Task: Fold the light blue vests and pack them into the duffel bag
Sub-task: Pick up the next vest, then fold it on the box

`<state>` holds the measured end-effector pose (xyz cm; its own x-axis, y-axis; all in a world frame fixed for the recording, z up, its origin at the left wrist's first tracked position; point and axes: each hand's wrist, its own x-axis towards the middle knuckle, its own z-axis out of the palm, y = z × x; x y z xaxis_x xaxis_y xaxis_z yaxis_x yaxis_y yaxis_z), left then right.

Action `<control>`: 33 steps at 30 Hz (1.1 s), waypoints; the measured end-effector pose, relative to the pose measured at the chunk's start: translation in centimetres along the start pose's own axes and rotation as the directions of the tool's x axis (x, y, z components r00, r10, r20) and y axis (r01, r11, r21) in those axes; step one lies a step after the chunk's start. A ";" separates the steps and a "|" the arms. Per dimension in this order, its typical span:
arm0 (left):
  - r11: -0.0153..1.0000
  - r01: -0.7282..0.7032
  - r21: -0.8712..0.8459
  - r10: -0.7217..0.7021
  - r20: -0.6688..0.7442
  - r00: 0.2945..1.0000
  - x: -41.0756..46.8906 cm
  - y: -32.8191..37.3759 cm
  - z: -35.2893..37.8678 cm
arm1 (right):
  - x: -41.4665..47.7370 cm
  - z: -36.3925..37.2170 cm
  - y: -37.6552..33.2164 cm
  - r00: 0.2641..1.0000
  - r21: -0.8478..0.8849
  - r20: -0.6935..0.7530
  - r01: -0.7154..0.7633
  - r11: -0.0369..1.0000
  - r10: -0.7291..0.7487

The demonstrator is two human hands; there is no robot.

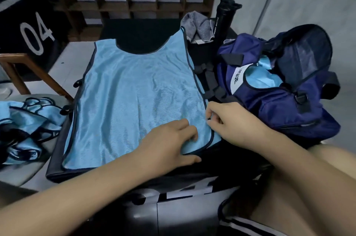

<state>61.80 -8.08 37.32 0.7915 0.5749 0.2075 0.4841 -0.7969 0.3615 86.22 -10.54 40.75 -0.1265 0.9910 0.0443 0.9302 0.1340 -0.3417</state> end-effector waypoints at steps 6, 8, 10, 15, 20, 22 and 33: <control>0.998 -0.057 -0.039 0.057 0.016 0.998 0.3 -0.4 0.9 | -3.8 0.0 -0.3 0.992 0.008 0.110 -0.057 0.998 0.056; 0.994 -0.022 -0.108 0.024 0.017 1.000 0.5 -0.5 0.4 | -4.9 0.0 -0.8 0.989 -0.053 0.142 -0.038 0.998 0.045; 0.981 0.030 -0.191 -0.027 0.015 1.000 0.4 -0.5 -0.4 | -5.3 0.5 -1.3 0.995 -0.111 0.100 0.006 0.994 0.006; 0.946 0.060 -0.318 -0.064 0.001 0.998 -0.5 -0.4 -1.9 | -3.8 2.4 -1.2 0.980 -0.202 -0.154 0.096 0.975 -0.129; 0.948 0.050 -0.314 -0.055 -0.007 0.998 -1.1 -1.1 -2.2 | -2.9 2.2 -0.5 0.936 -0.328 -0.304 0.071 0.942 -0.176; 0.953 0.042 -0.299 -0.042 0.006 0.999 -1.1 -1.3 -2.1 | -3.2 2.0 0.0 0.908 -0.366 -0.351 0.091 0.926 -0.228; 0.966 0.006 -0.259 -0.021 -0.058 0.998 0.0 0.0 -1.1 | -5.2 2.1 0.1 0.957 -0.258 -0.250 0.079 0.963 -0.146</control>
<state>61.39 -7.89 38.35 0.7579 0.6017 0.2520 0.3755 -0.7184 0.5856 86.23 -15.66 38.51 -0.1704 0.9297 0.3265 0.9745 0.2080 -0.0837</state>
